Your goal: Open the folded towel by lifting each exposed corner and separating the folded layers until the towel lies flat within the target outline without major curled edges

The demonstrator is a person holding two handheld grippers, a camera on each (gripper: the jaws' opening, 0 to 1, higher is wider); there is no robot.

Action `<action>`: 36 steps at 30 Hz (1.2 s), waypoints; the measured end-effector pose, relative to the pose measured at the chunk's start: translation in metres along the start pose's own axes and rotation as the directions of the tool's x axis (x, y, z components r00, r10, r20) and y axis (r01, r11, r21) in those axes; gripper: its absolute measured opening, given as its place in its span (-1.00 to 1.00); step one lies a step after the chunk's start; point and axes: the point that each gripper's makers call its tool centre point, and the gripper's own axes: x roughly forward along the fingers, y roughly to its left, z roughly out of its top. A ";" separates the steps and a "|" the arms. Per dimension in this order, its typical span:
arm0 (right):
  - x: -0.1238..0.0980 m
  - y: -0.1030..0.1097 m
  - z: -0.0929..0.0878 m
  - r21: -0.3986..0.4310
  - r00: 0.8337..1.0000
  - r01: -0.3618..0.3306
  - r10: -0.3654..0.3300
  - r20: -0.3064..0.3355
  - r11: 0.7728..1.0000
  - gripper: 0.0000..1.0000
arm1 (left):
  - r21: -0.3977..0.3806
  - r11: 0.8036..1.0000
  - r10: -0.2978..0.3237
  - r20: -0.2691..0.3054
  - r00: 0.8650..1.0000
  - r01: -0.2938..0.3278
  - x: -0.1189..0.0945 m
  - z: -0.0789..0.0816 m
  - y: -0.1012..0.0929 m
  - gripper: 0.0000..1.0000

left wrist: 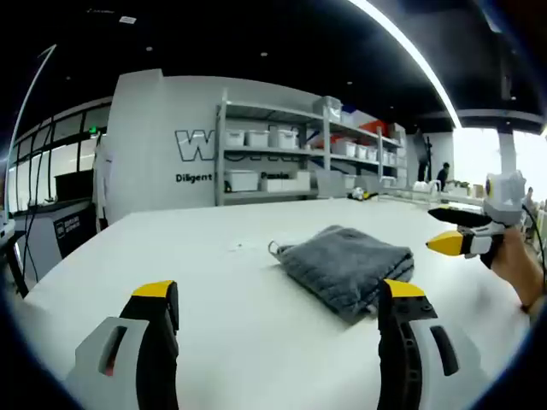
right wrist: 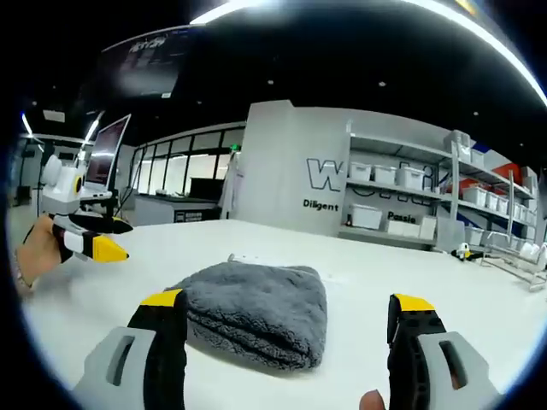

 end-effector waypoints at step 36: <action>0.011 0.000 -0.006 -0.026 0.998 -0.031 0.030 -0.050 0.999 0.99 | 0.006 1.000 0.006 -0.010 1.000 -0.005 -0.002 -0.002 -0.001 0.90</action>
